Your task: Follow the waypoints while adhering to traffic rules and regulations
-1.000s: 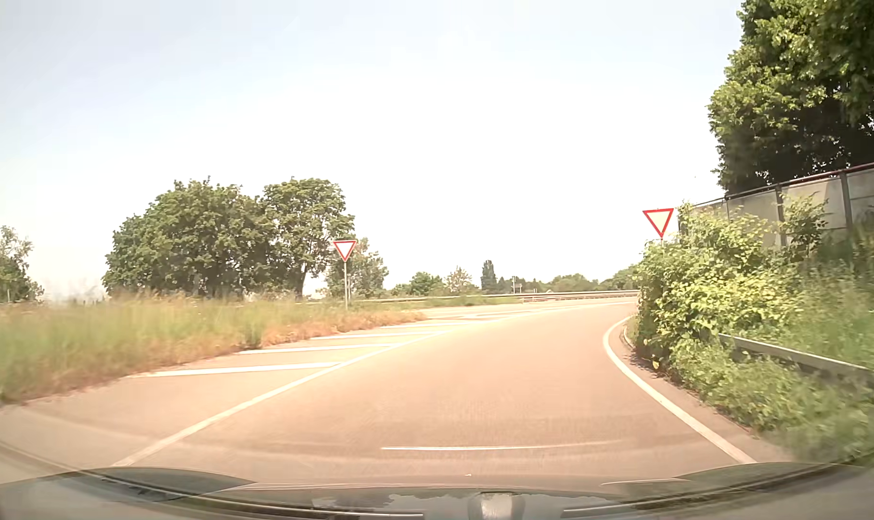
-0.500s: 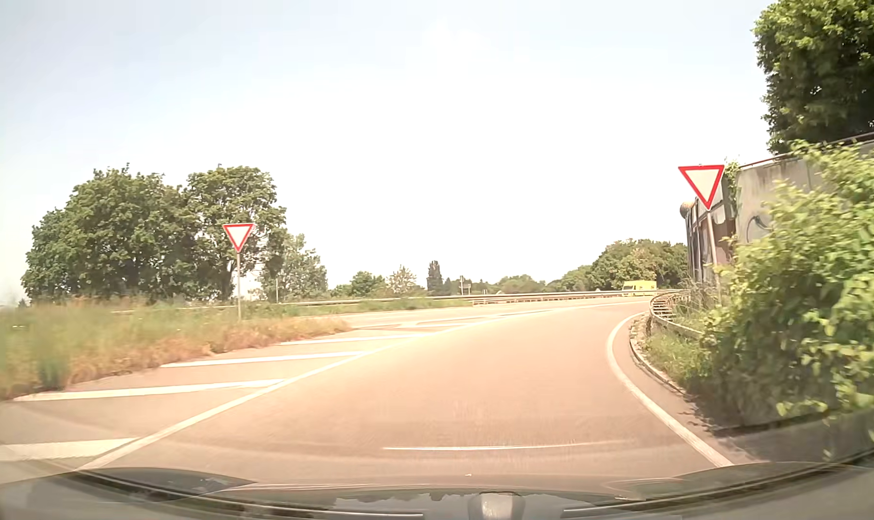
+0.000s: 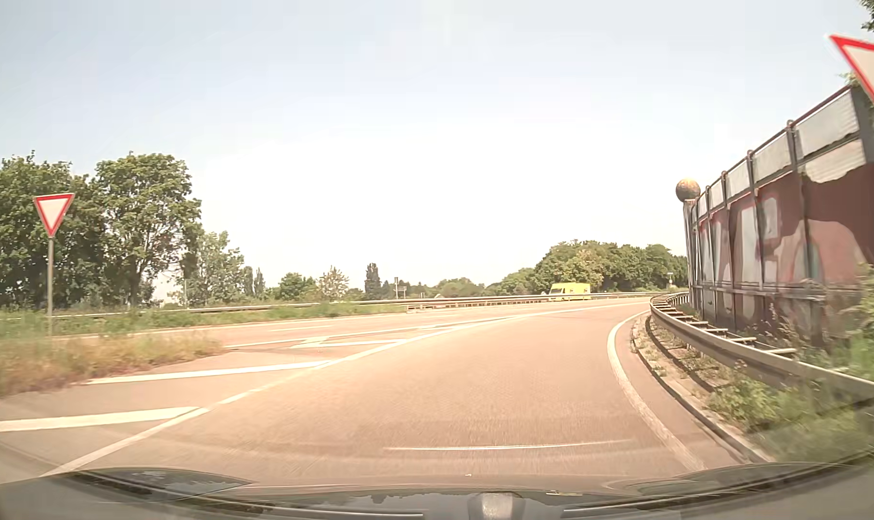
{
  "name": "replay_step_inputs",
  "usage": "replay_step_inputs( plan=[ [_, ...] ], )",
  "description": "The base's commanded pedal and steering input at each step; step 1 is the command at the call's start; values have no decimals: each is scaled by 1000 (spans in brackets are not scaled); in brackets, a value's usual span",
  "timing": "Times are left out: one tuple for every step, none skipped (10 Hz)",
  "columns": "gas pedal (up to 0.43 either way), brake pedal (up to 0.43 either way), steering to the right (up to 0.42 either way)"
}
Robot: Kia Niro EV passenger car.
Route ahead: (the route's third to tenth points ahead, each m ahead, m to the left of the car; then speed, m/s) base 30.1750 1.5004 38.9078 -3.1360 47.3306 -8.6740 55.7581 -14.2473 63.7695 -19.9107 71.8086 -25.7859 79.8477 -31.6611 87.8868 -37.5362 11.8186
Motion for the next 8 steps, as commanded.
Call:
replay_step_inputs(
  plan=[
    [138,0,90],
    [150,0,89],
    [150,0,89],
    [150,0,89],
    [157,0,89],
    [169,0,88],
    [169,0,87],
    [169,0,85]
  ],
)
